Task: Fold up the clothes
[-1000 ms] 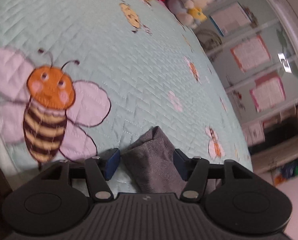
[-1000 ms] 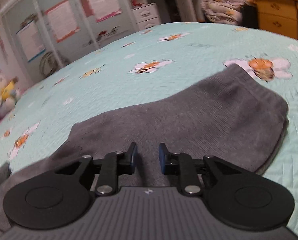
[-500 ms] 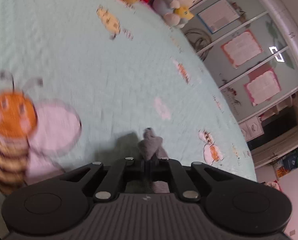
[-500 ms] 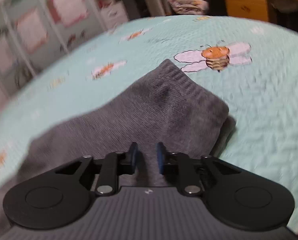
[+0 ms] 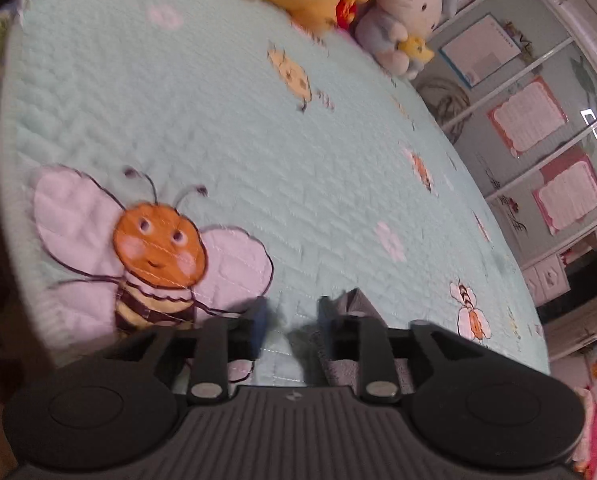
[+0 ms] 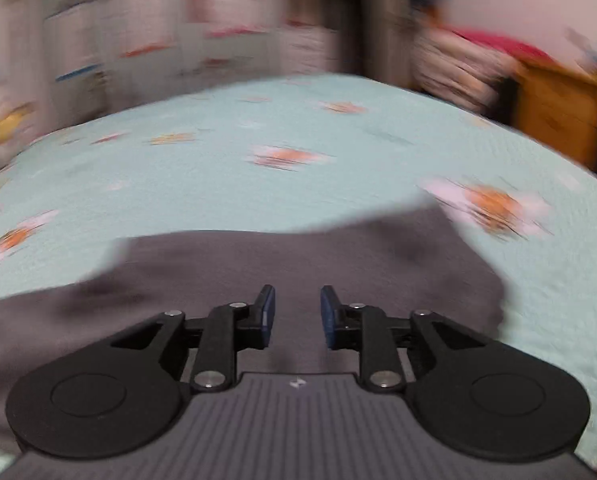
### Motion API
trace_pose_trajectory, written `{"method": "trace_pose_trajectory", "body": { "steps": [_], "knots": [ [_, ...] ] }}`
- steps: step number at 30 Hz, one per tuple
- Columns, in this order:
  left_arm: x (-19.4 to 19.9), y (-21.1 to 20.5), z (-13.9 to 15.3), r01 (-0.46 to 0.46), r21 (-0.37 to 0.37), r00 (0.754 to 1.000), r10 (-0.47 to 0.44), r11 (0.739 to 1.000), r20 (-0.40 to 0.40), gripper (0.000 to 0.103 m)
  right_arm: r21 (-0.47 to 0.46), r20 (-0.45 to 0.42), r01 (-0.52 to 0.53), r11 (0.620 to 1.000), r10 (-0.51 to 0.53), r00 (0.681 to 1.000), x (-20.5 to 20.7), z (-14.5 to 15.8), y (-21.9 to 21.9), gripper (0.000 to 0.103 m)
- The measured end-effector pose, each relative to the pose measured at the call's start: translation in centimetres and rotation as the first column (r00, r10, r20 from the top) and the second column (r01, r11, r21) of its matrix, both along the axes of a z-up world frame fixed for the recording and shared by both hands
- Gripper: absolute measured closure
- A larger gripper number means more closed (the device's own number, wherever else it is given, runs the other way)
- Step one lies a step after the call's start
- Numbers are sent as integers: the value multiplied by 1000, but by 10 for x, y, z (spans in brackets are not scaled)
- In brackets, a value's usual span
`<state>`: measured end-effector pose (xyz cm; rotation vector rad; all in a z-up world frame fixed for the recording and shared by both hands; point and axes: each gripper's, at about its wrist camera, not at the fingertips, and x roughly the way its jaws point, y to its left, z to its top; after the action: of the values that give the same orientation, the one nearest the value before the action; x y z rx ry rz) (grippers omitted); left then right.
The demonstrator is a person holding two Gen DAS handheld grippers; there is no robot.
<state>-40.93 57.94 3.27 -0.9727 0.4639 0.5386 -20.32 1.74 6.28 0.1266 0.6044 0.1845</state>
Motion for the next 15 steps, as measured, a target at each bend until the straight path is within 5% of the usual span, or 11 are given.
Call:
{"method": "trace_pose_trajectory", "body": {
  "steps": [2, 4, 6, 9, 12, 15],
  "knots": [
    [-6, -5, 9, -3, 14, 1000, 3, 1000, 7, 62, 142, -21, -202, 969, 207, 978, 1, 6, 51, 66],
    [-2, -12, 10, 46, -40, 998, -44, 998, 47, 57, 282, -13, -386, 879, 405, 914, 1, 12, 103, 58],
    [6, -15, 8, 75, -63, 995, -71, 995, 65, 45, 386, -21, -454, 803, 500, 866, 10, 12, 153, 58],
    [16, -17, 5, 108, -75, 992, -102, 991, 78, 44, 327, -103, -424, 845, 477, 873, 31, 1, 221, 58],
    [27, -18, 2, 141, -87, 987, -133, 986, 91, 43, 225, -218, -441, 869, 486, 846, 48, -17, 281, 58],
    [30, -15, -9, 143, -133, 985, -127, 981, 118, 41, 285, -168, -502, 817, 558, 813, 40, -19, 314, 56]
  ]
}}
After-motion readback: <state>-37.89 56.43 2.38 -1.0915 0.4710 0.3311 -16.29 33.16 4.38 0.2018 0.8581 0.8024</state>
